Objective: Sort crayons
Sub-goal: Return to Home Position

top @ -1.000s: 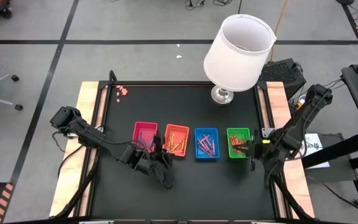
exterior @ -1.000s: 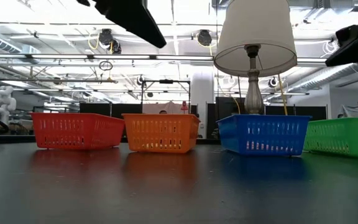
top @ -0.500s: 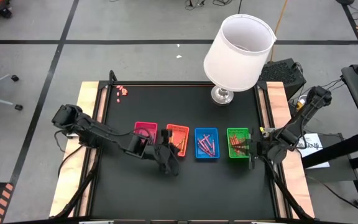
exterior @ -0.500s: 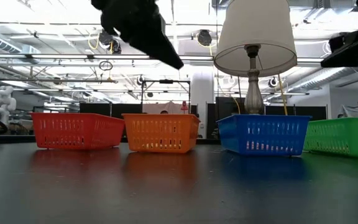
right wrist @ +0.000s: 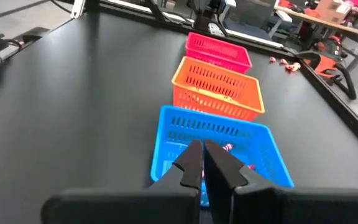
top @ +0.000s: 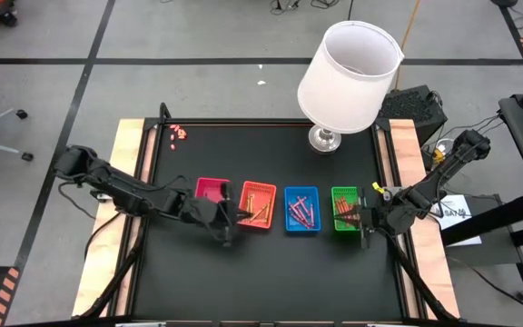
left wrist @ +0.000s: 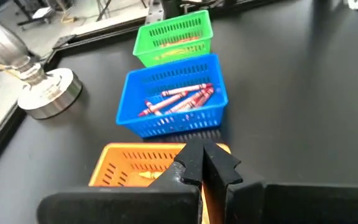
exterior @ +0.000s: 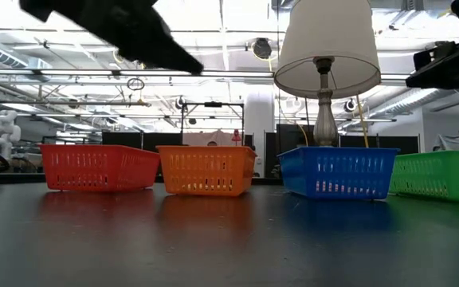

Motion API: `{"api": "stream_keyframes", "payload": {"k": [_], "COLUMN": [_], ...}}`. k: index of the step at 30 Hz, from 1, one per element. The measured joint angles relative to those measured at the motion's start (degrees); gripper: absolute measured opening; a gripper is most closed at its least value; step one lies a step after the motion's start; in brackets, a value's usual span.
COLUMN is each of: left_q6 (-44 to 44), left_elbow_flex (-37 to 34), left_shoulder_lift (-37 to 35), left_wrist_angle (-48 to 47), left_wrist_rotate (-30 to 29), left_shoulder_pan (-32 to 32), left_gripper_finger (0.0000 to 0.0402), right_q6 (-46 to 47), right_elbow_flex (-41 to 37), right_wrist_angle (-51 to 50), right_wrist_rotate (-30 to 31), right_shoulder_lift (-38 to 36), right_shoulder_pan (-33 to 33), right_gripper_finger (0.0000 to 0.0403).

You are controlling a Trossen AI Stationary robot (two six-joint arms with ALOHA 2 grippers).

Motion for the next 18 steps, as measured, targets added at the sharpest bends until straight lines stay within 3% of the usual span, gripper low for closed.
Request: {"api": "stream_keyframes", "payload": {"k": [4, 8, 18], "left_q6": [0.31, 0.18, 0.25], "left_elbow_flex": [-7.75, -13.92, -24.36], "left_shoulder_lift": [-4.42, -7.51, -10.83], "left_wrist_angle": [7.69, 13.32, 25.92], "left_wrist_rotate": [1.26, 1.34, 7.87], "left_shoulder_pan": [0.04, 0.04, 2.28], "left_gripper_finger": [0.0001, 0.0001, 0.0001], "right_q6": [-1.74, -5.12, -8.57], "right_elbow_flex": [-0.96, -4.78, -10.68], "right_wrist_angle": [2.03, 11.72, 20.39], "right_wrist_rotate": [-1.62, -4.83, -7.92], "right_shoulder_lift": [-0.02, -0.07, -0.73], "right_shoulder_pan": [-0.69, -1.6, -2.46], "right_gripper_finger": [0.0, 0.0, 0.0]}}
